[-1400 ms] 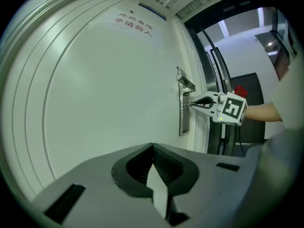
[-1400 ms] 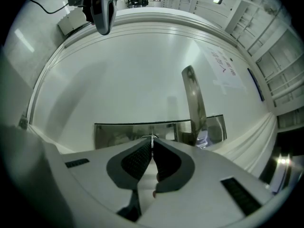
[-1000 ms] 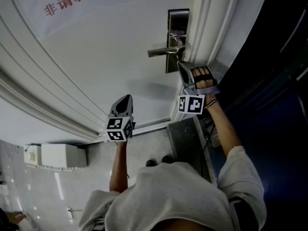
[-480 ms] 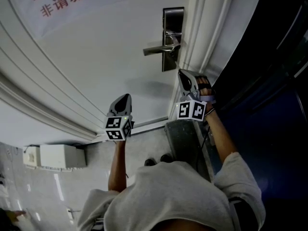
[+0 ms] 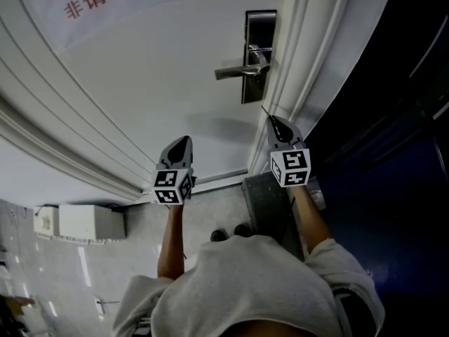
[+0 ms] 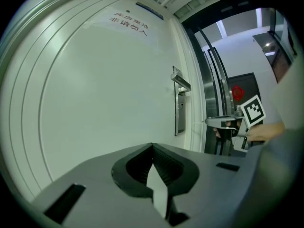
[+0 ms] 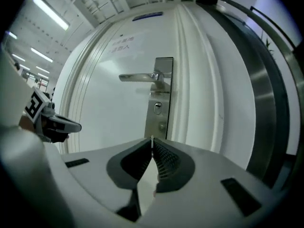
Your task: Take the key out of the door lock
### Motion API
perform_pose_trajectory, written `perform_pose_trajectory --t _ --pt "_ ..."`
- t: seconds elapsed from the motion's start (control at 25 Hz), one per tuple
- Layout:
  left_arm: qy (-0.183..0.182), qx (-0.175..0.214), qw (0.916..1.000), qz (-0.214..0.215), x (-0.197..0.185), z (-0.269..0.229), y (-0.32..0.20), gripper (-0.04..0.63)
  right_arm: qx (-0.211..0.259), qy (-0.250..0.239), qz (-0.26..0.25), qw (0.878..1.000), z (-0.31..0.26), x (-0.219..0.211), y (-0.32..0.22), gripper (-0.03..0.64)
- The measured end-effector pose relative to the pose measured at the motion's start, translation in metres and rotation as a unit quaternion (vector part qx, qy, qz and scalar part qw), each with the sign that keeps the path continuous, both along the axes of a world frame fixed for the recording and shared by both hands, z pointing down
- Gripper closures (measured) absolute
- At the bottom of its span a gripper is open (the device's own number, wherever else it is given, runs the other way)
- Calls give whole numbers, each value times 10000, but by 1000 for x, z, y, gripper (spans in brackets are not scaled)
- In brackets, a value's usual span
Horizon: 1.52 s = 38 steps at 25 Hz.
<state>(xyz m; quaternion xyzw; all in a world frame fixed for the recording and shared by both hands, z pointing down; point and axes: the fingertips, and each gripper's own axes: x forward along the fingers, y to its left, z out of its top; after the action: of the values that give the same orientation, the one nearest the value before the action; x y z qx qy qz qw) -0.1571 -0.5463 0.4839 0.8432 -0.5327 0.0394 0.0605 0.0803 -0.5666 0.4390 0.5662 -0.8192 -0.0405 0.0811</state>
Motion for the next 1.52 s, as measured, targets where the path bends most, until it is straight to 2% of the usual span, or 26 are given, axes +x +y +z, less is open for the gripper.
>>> perform_pose_trajectory --t 0.08,0.16,0.88,1.16,1.52 --pt "9 3 10000 -60 -5 0 1 578 -72 -316 3 9995 4 2 1 587" --pt "16 1 9999 -136 -11 1 3 578 -149 -421 -6 9990 11 -1 1 586" --pt "-7 29 9949 -1007 -88 0 30 578 -71 -403 -834 9957 12 -90 2 587" --pt "36 8 9939 -1105 -98 1 35 578 -42 -330 -987 9946 10 -110 3 588" --pt "33 37 9945 -1047 -95 1 31 578 -27 -290 -956 9950 10 -108 4 587"
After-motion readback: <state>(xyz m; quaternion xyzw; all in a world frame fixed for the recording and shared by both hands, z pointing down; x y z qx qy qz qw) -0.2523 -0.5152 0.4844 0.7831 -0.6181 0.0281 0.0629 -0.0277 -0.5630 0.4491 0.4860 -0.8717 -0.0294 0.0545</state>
